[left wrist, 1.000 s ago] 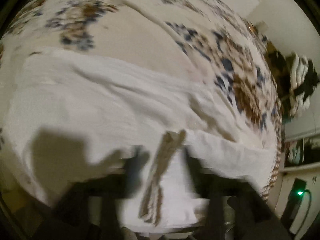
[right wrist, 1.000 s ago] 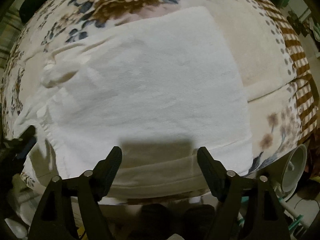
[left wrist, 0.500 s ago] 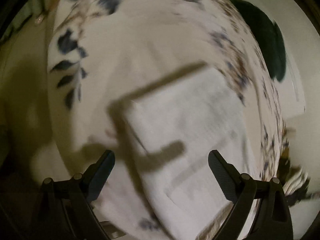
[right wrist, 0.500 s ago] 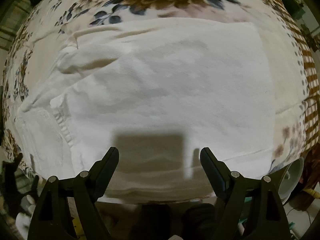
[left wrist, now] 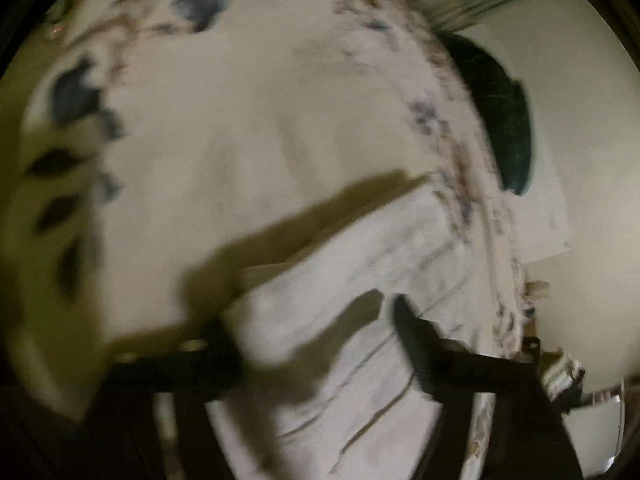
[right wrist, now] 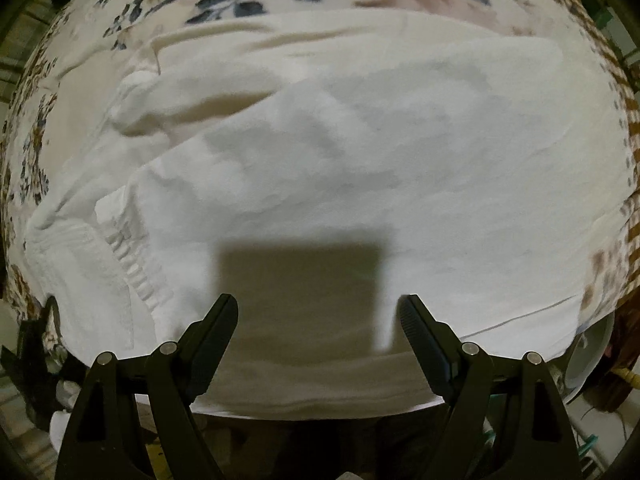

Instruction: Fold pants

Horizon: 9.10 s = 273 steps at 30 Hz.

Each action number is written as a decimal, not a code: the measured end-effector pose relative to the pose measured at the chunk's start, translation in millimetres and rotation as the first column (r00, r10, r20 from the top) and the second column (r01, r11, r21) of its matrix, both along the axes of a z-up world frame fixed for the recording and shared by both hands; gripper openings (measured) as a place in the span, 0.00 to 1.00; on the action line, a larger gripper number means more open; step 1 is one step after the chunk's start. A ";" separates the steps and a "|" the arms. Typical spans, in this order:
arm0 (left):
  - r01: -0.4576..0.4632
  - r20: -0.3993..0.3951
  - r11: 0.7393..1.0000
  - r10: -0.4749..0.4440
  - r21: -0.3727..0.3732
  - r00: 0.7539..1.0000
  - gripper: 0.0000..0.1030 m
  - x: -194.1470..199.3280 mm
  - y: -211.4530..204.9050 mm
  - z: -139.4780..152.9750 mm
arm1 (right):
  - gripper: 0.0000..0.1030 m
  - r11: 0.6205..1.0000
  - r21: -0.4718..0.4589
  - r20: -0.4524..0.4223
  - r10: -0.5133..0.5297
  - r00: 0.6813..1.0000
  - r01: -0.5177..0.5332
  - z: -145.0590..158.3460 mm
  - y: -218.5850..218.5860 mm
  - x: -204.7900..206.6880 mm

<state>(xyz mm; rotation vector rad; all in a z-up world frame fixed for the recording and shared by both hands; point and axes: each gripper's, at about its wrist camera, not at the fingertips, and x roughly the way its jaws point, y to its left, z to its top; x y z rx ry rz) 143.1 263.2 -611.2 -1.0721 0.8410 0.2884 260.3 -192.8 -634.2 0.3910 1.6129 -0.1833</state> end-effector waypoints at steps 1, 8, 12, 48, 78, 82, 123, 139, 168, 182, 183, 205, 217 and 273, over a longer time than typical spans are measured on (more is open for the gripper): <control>0.023 -0.016 0.999 -0.022 0.035 1.000 0.73 7.6 -4.7 3.1 | 0.83 1.000 0.005 0.000 0.000 1.000 0.000 -0.2 3.2 1.0; 0.034 0.018 0.993 -0.036 0.111 0.999 0.28 14.6 -19.4 39.7 | 0.83 1.000 0.017 0.019 -0.017 1.000 0.017 3.6 -0.4 -3.9; 0.097 0.059 0.966 -0.114 0.238 0.992 0.27 8.6 -45.2 98.4 | 0.83 1.000 -0.022 0.047 -0.017 0.999 0.018 13.4 -15.2 9.1; 0.835 -0.192 0.347 -0.868 0.428 0.459 0.29 12.4 -508.4 114.9 | 0.95 0.882 -0.010 0.145 -0.464 0.874 0.470 37.2 -402.0 -193.5; 0.705 -0.487 0.614 -0.523 0.355 0.700 0.92 57.0 -270.4 89.8 | 0.19 0.909 0.385 0.274 -0.276 0.921 0.158 36.7 -306.2 -69.3; 0.708 -0.443 0.613 -0.557 0.351 0.702 0.92 68.4 -278.4 103.5 | 0.17 0.917 0.343 0.295 -0.310 0.904 0.203 70.1 -308.2 -90.8; 0.757 -0.427 0.608 -0.634 0.239 0.645 1.00 145.1 -321.8 53.0 | 0.04 0.900 0.253 0.308 -0.423 0.852 0.355 38.1 -383.1 -62.1; 0.759 -0.478 0.627 -0.620 0.175 0.622 1.00 43.3 -306.6 46.1 | 0.45 0.897 0.358 0.147 -0.330 0.933 0.261 27.1 -331.4 -165.2; 0.799 -0.260 0.601 -0.767 0.028 0.586 1.00 40.4 -308.3 19.8 | 0.93 0.755 0.621 0.225 -0.427 0.876 0.209 -67.9 -290.8 -165.7; 0.769 -0.085 0.640 -0.766 0.005 0.638 0.21 35.3 -302.2 71.6 | 0.28 0.754 0.586 0.238 -0.512 0.826 0.299 -15.1 -279.9 -166.4; 0.769 -0.078 0.639 -0.765 0.022 0.639 0.20 35.1 -303.6 80.7 | 0.27 0.758 0.581 0.243 -0.508 0.826 0.296 -5.7 -281.4 -165.2; 0.716 0.051 0.679 -0.730 0.163 0.681 0.18 247.9 -269.1 211.1 | 0.25 0.847 0.519 0.485 -0.403 0.776 0.116 174.2 -253.1 50.0; 0.716 -0.013 0.681 -0.723 0.151 0.691 0.19 477.1 -227.3 116.4 | 0.25 0.837 0.531 0.499 -0.438 0.748 0.136 71.8 -213.2 317.8; 0.603 -0.223 0.452 -0.647 0.657 0.729 0.98 217.2 -274.3 360.1 | 1.00 0.950 -0.291 0.566 0.076 0.821 0.113 312.2 -139.5 123.6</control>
